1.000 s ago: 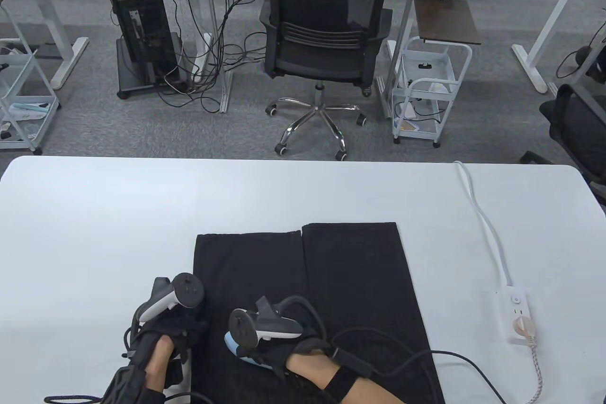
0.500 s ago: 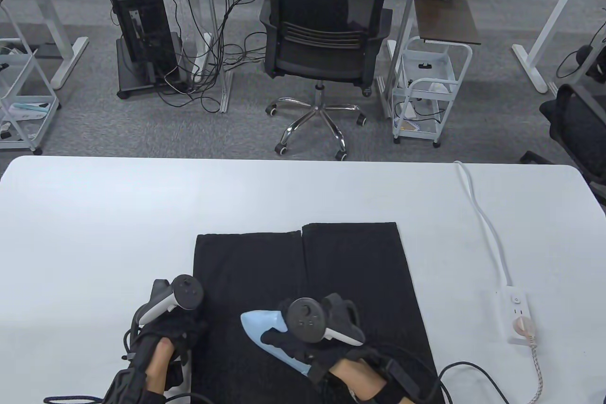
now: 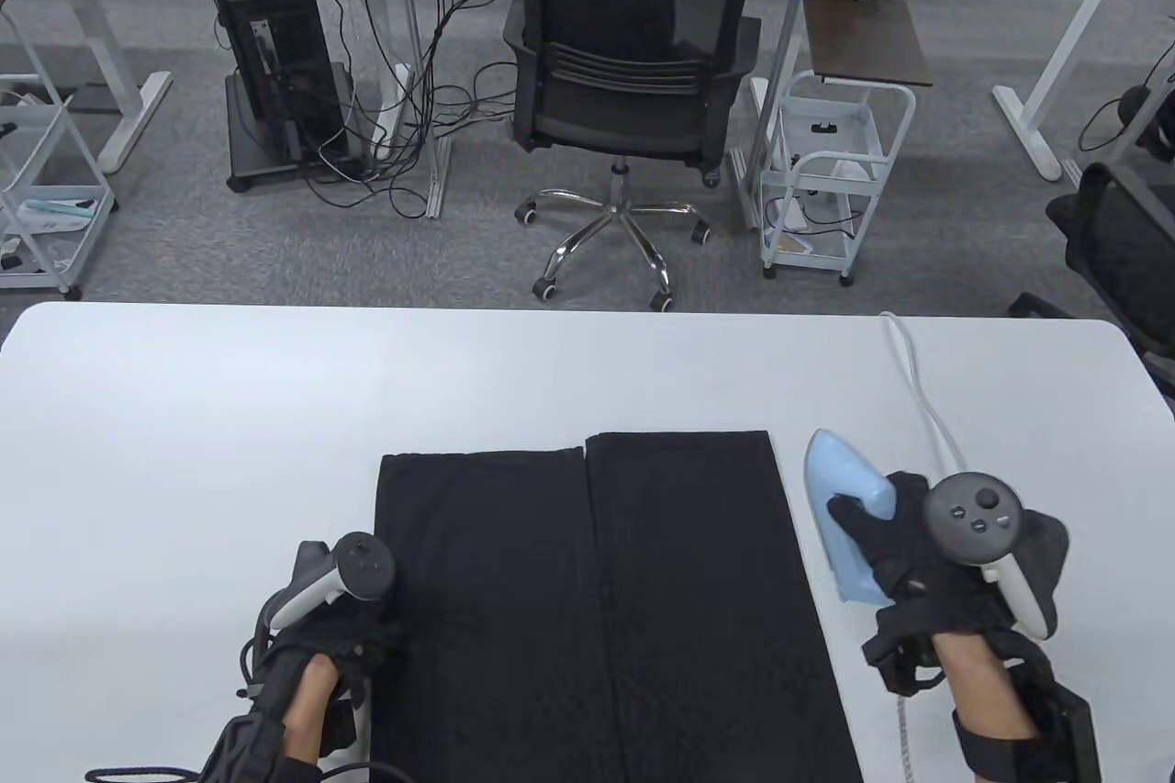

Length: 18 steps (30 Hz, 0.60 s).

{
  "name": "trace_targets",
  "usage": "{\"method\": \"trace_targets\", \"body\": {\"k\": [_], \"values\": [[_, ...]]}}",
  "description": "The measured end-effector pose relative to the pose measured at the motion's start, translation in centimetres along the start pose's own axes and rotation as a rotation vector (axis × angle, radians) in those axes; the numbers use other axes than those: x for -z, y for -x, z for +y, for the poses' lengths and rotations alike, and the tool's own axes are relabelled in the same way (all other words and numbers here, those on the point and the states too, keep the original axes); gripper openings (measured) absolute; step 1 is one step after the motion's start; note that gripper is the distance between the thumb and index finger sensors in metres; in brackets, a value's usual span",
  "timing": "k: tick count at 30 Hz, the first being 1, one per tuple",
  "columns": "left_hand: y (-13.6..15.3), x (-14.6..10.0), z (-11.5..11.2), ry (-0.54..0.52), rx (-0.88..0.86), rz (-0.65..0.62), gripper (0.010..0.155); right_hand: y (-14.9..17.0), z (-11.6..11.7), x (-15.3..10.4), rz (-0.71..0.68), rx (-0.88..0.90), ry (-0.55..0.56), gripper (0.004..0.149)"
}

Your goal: Iron trousers with electric iron on table

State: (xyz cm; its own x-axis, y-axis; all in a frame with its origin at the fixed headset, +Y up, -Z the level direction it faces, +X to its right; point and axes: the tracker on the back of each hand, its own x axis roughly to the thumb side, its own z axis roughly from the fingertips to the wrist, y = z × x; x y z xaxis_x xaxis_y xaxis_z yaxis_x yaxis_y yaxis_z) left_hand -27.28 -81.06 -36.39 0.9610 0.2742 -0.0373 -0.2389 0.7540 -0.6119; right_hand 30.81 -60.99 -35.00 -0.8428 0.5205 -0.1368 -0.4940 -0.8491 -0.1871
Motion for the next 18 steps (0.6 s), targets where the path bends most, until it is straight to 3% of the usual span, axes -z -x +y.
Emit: {"method": "trace_targets", "body": {"k": [2,5,10,14,18], "values": [[0.0,0.0,0.1,0.003,0.001,0.000,0.085,1.3,-1.3,1.5,0.063,-0.012,0.079,0.060],[0.0,0.0,0.1,0.003,0.001,0.001,0.085,2.8,-1.3,3.2,0.111,0.064,0.138,0.061],[0.0,-0.1,0.0,0.002,-0.003,0.001,0.085,5.8,3.3,6.0,0.205,0.289,0.133,0.061],[0.0,0.0,0.0,0.000,-0.005,0.000,0.085,7.5,7.6,6.7,0.238,0.315,0.096,0.061],[0.0,0.0,0.0,0.003,-0.002,-0.001,0.085,8.0,10.1,6.4,0.245,0.289,0.078,0.061]]}}
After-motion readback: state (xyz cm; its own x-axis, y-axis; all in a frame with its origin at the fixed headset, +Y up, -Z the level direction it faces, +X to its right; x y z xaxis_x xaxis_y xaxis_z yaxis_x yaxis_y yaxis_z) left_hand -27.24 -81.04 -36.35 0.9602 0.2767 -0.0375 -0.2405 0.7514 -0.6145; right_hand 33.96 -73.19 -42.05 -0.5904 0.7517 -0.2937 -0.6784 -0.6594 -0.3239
